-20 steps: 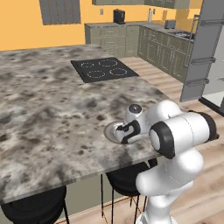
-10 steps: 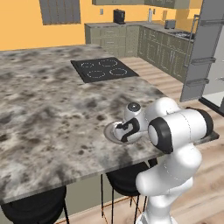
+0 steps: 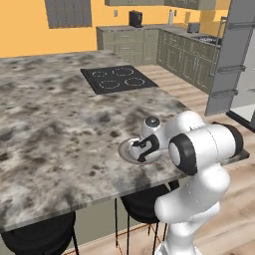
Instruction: Retrieve the butter from the fridge and place it on a plate on the dining table. Then retrieve the butter knife by the fridge and place it near the plate.
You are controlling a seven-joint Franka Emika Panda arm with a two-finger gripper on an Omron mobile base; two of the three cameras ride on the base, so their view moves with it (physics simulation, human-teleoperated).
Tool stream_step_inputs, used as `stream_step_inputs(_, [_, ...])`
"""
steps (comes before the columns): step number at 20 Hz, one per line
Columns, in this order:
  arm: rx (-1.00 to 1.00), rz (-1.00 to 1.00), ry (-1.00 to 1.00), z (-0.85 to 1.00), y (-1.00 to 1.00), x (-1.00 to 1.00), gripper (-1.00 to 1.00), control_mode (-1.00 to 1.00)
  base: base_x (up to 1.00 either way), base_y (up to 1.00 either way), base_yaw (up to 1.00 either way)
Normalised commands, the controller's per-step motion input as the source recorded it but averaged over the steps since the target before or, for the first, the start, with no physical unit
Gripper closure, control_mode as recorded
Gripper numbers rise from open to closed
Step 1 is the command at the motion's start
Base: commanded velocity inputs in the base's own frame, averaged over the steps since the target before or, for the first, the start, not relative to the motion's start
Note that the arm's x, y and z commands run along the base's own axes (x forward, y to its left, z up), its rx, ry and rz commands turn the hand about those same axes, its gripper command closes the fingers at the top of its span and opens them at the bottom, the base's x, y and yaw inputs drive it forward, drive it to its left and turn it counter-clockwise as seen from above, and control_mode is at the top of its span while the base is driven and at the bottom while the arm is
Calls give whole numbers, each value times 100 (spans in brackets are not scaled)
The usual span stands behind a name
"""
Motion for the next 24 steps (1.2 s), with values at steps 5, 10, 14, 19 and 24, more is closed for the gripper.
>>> stream_step_inputs(5, [0,0,2,54,-6,-19,-100,-100,0,0,0])
stream_step_inputs(10, [-1,0,8,100,-4,-94,-100,-100,0,0,0])
stream_step_inputs(14, [0,0,14,96,-20,-100,-100,-100,0,0,0])
stream_step_inputs(19, [0,0,40,100,-3,-73,-100,-100,0,0,0])
stream_step_inputs(24, [-6,0,25,90,-3,-67,-100,-100,0,0,0])
